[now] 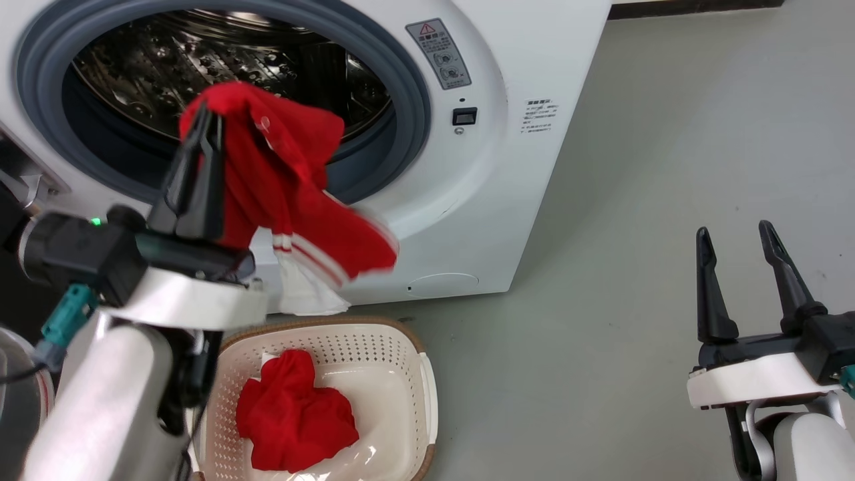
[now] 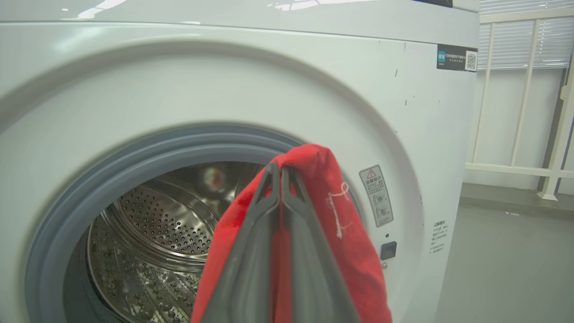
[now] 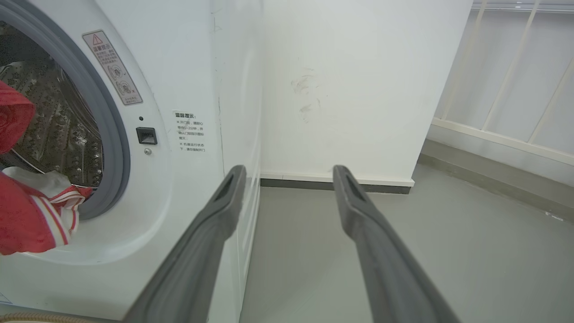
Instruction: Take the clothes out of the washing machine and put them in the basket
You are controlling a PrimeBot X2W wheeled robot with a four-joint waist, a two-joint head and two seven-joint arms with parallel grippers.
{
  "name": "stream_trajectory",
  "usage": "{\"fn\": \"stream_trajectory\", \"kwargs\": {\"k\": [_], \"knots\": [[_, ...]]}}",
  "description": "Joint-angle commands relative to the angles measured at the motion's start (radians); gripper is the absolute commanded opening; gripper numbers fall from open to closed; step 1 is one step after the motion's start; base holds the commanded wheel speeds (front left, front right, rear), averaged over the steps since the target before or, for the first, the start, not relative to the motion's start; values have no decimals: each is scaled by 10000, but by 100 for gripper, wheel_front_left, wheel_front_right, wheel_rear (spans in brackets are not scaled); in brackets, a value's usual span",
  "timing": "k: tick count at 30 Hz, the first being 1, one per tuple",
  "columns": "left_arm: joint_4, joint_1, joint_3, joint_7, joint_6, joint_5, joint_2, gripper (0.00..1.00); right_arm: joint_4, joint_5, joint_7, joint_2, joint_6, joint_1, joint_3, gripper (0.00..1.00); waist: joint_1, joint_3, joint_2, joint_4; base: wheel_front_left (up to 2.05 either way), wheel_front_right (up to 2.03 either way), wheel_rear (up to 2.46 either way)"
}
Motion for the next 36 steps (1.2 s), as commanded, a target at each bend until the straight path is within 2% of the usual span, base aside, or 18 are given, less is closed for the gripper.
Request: {"fn": "stream_trajectory", "kwargs": {"k": [1, 7, 11, 15, 23, 28, 36], "knots": [[-108, 303, -37, -11, -41, -163, -113, 0, 28, -6, -20, 5, -10, 121, -9, 100, 1, 20, -1, 43, 0, 0, 0], [128, 1121, -600, 90, -258, -80, -37, 0, 34, 38, -20, 4, -10, -2, 65, 100, 1, 292, -1, 40, 0, 0, 0], [775, 1542, -977, 87, -451, -205, -245, 0, 87, 52, -20, 4, -10, -154, 26, 100, 1, 587, -1, -49, 0, 0, 0], [2109, 1592, -1554, 126, -870, -68, -363, 0, 45, 37, -20, 5, -10, -305, 58, 100, 1, 988, -1, -202, 0, 0, 0], [5370, 738, -2499, 162, -1813, -24, -1208, 0, -134, 5, -20, 4, -10, -671, 157, 100, 1, 2242, -1, -628, 0, 0, 0], [7450, -87, -2923, 237, -2179, 56, -1657, 0, -283, 154, -20, 4, -9, -937, 258, 100, 1, 3167, -1, -1074, 0, 0, 0], [10153, -1610, -3489, 390, -2455, 203, -2047, 0, -444, 451, -20, 8, -10, -1189, 403, 100, 1, 4589, -1, -1625, 0, 0, 0]]}}
